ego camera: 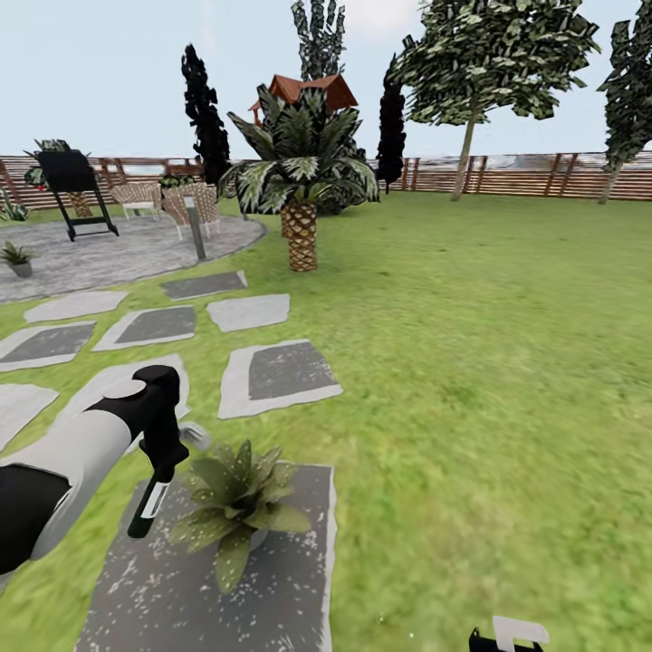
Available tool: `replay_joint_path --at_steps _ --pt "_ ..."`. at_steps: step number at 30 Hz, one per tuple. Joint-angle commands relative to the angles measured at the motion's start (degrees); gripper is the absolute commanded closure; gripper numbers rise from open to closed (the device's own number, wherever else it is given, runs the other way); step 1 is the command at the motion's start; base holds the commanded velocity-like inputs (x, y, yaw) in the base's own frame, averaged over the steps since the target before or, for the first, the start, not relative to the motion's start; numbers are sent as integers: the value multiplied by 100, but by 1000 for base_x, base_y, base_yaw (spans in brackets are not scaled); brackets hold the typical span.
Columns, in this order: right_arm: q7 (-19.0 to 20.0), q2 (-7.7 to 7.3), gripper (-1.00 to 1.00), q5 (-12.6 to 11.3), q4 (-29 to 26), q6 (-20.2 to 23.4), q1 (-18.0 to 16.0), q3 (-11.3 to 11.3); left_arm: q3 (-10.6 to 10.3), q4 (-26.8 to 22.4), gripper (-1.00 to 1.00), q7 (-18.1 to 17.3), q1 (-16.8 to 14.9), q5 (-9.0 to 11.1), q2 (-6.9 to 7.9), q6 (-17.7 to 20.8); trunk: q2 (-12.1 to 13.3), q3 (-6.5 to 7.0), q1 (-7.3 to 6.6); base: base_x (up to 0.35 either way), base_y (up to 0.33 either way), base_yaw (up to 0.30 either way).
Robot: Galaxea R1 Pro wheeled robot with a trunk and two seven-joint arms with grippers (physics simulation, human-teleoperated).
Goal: Pick up the pesticide atomizer in the garden and spray insectifuge to fully cover both potted plants in the garden.
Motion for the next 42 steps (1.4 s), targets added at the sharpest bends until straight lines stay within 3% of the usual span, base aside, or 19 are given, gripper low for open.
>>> replay_joint_path --at_steps 1,15,16,19,21,30,42 --pt "-17 -1 -100 57 11 -25 -5 -48 -11 -9 100 -54 -2 -46 1 60 -2 -6 2 274 -163 0" --pt "-17 8 -100 58 11 -30 -5 -48 -195 -9 100 -54 1 -64 38 60 -2 -6 2 93 -211 201" --pt "-17 8 -100 58 11 -30 -5 -48 -196 -6 100 -54 4 -116 43 60 -2 -6 2 1 -26 278" --pt "-17 8 -100 58 11 -30 -5 -48 -179 -1 100 -54 9 -556 60 92 -2 -6 2 0 -8 215" --pt "-17 3 -100 58 11 -30 -4 -48 -173 0 100 -54 10 -685 45 114 -2 -6 2 0 -1 37" --pt "-17 6 -100 58 11 -29 -5 -48 -146 -9 100 -54 10 -713 19 128 -2 -6 2 61 -156 6" --pt "-17 8 -100 58 11 -29 -5 -48 -137 -5 100 -54 133 -706 10 135 -2 -6 2 94 -260 249"
